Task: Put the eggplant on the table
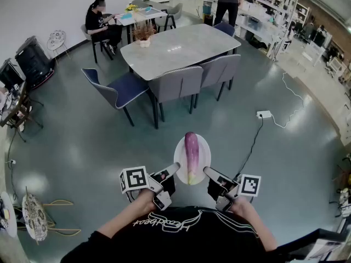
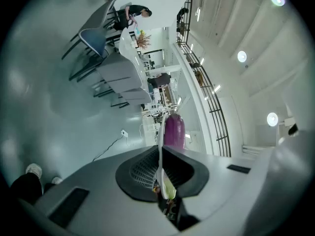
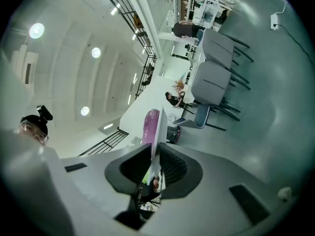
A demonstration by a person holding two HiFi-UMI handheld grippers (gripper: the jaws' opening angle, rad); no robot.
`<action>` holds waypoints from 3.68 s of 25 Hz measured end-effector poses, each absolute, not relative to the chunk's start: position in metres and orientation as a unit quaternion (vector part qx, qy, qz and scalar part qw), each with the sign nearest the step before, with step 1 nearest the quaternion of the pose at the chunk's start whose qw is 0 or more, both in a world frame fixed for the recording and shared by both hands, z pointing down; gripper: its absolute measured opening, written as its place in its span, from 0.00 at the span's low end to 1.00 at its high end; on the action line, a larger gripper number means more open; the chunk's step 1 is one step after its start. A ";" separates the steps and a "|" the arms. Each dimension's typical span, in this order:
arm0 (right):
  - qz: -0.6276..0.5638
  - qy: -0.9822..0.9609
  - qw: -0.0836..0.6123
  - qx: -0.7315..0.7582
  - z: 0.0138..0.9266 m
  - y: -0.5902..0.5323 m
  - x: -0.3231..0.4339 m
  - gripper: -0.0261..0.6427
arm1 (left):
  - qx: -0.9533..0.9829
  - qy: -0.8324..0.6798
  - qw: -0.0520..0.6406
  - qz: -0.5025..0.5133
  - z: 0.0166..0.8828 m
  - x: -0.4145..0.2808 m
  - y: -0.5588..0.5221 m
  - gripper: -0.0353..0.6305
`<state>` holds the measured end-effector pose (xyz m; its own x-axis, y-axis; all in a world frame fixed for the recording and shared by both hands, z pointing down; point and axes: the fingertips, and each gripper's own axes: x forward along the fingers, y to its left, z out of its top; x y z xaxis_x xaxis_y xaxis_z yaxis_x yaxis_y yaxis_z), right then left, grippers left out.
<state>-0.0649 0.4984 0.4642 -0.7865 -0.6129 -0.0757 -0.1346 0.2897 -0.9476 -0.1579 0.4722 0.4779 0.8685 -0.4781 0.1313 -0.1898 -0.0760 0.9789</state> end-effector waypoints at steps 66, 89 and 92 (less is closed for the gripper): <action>-0.555 0.762 0.245 -0.226 0.466 0.415 -0.054 0.11 | 0.734 -0.251 0.620 -0.117 0.470 -0.151 0.399 0.09; -0.583 0.740 0.237 -0.237 0.488 0.216 0.137 0.11 | 0.714 -0.260 0.642 -0.104 0.494 0.040 0.199 0.09; -0.583 0.742 0.239 -0.228 0.484 0.193 0.159 0.11 | 0.716 -0.269 0.635 -0.104 0.488 0.061 0.177 0.09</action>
